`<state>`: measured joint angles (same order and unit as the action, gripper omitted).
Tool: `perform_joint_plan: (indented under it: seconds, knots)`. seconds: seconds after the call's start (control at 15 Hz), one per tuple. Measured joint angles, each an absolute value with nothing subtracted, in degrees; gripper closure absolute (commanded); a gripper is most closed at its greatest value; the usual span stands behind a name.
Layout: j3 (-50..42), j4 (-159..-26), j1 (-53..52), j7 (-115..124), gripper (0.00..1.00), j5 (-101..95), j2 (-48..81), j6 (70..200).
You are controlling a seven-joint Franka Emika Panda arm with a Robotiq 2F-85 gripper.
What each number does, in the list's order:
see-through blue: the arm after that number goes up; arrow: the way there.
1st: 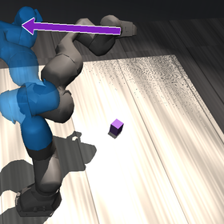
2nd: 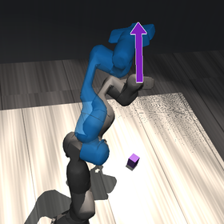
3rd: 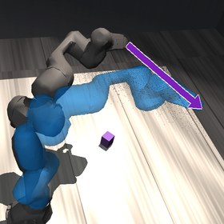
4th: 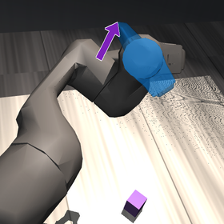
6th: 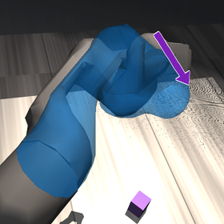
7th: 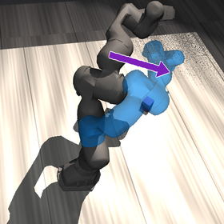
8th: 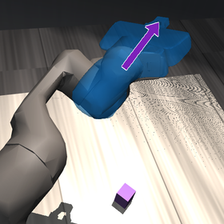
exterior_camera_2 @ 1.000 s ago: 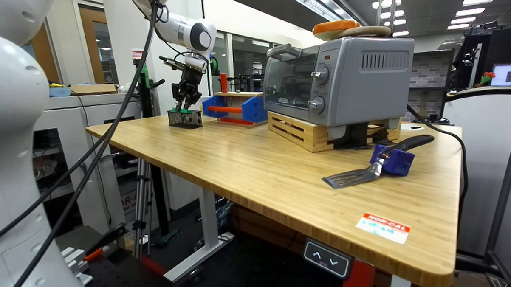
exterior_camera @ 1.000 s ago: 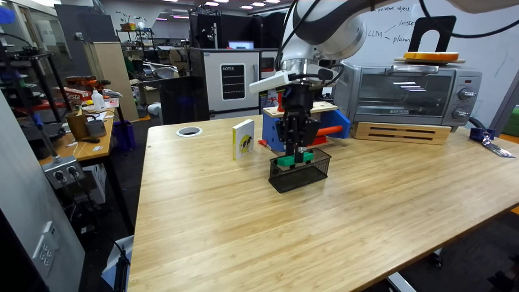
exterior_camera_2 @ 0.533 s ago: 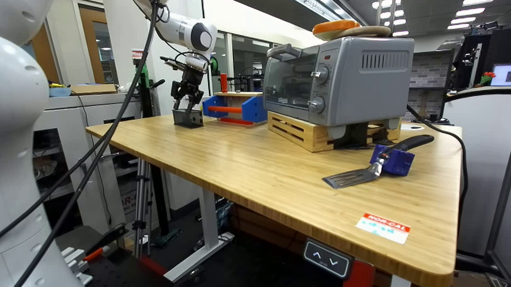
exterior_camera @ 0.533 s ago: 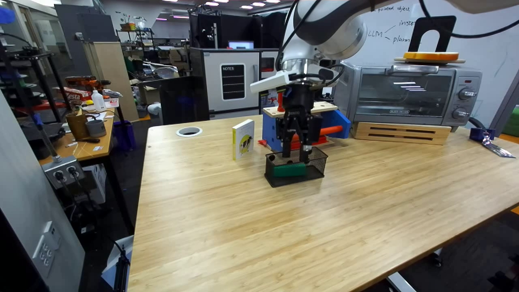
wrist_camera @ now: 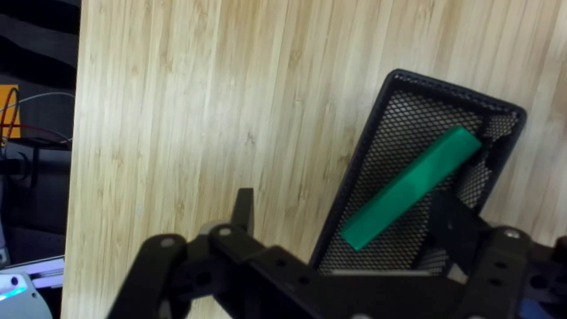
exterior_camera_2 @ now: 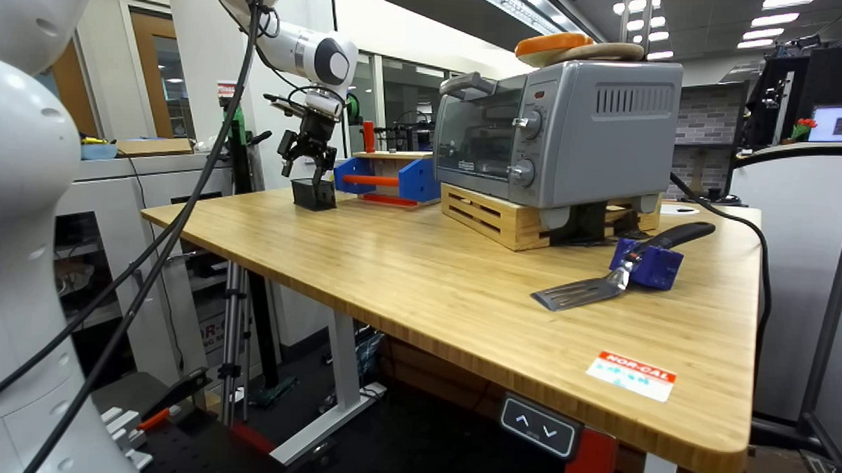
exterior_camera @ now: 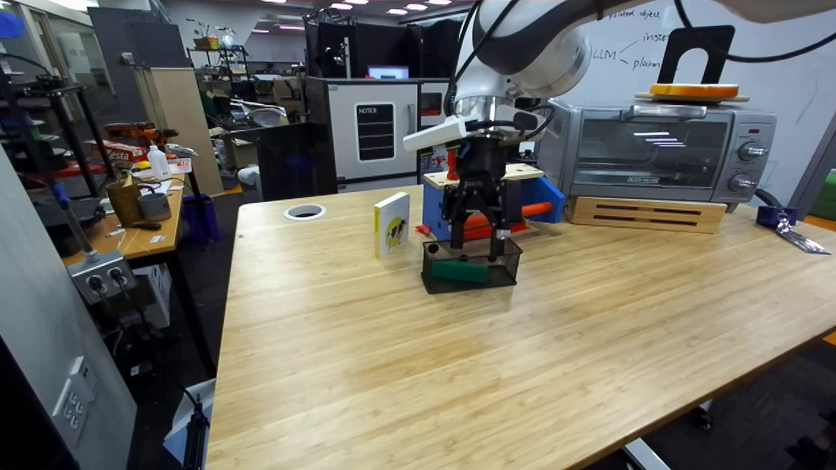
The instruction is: Place the green block in the black box
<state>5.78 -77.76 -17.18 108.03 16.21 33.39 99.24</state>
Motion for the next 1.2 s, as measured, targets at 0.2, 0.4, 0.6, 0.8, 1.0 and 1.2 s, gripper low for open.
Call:
perform_joint_plan:
  seconds: [0.2,0.4,0.6,0.8,1.0,1.2]
  knots:
    - [5.9,-77.8,-17.2,107.2,0.0,16.2,33.4,99.2]
    - [6.8,-77.8,-17.7,102.7,0.0,14.8,33.0,99.2]
    - [8.0,-78.5,-18.6,95.8,0.0,12.8,31.2,99.1]
    - [8.7,-81.4,-19.3,88.8,0.0,9.7,27.6,99.0]
    - [9.1,-86.2,-19.6,81.4,0.0,7.9,23.2,99.0]
    - [10.0,-94.4,-19.6,73.4,0.0,6.2,17.9,99.2]
